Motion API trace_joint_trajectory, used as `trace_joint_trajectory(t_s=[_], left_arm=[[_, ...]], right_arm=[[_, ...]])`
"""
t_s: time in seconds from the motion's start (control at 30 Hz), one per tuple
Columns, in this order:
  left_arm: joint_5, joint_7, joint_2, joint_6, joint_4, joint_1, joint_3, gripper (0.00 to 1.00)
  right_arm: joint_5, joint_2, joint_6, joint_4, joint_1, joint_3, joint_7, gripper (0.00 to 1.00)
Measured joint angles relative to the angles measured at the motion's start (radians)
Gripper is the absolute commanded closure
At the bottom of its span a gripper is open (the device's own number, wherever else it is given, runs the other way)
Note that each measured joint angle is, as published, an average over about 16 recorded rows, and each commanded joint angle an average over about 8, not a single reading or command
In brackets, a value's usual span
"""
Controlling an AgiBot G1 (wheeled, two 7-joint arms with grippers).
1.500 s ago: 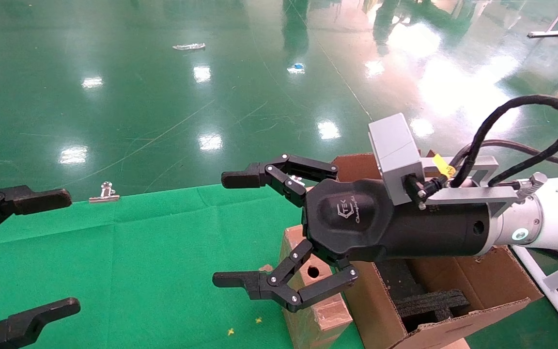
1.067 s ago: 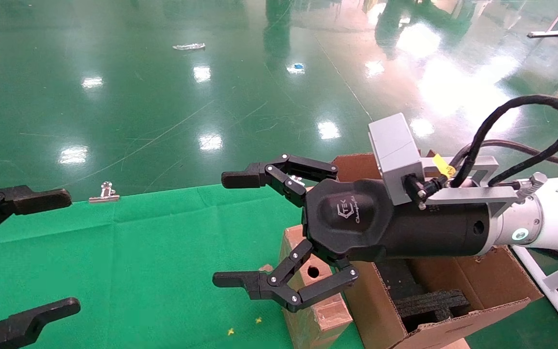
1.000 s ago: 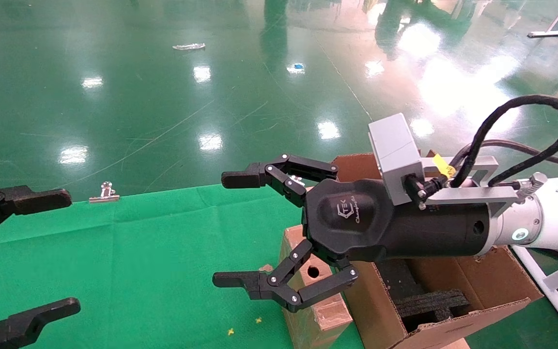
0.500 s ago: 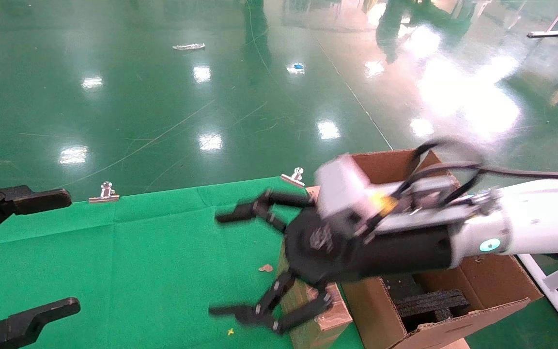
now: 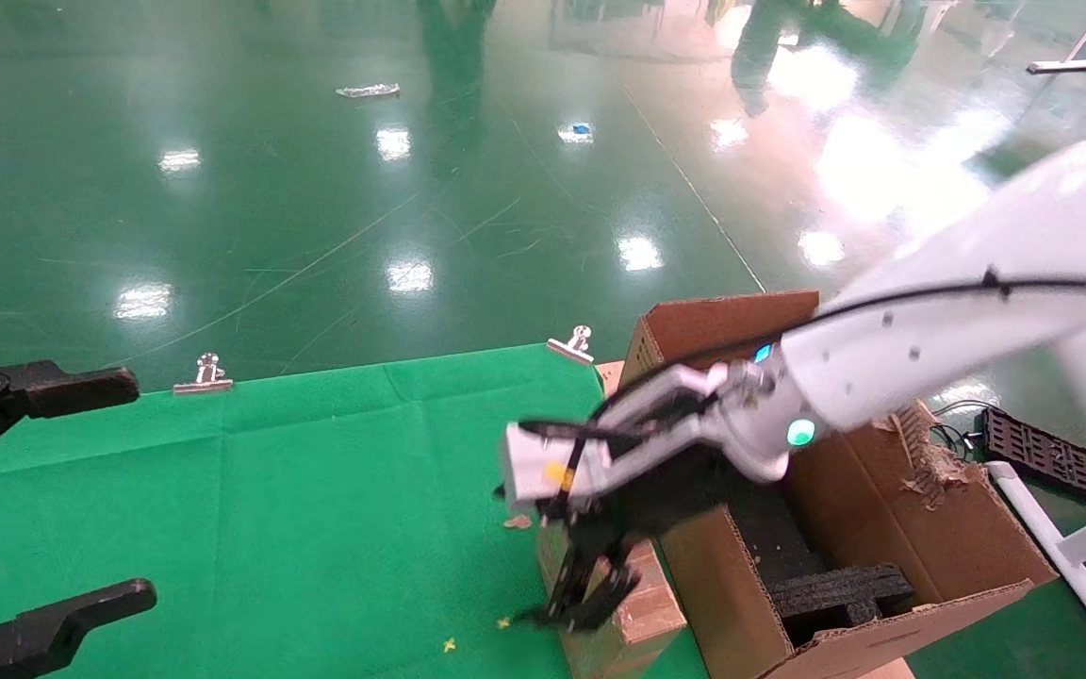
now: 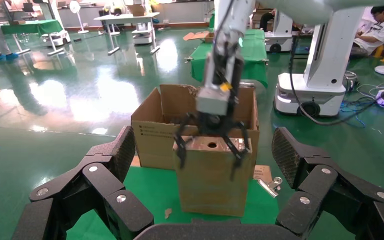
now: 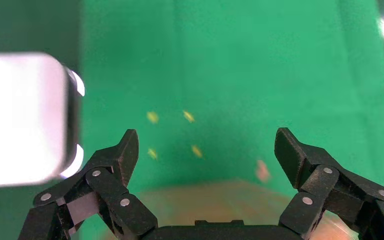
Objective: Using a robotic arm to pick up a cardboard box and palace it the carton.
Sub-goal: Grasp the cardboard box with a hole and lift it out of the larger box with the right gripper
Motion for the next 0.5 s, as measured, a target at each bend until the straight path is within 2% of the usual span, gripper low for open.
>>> trace_joint_trajectory(t_s=[0.27, 0.5], left_arm=[[0.000, 0.000, 0.000, 0.000, 0.000, 0.000, 0.000, 0.00], [0.000, 0.000, 0.000, 0.000, 0.000, 0.000, 0.001, 0.00]], right_arm=[[-0.021, 0.025, -0.010, 0.001, 0.231, -0.207, 0.028, 0.00], [0.017, 0.032, -0.008, 0.003, 0.379, -0.409, 0.017, 0.00]])
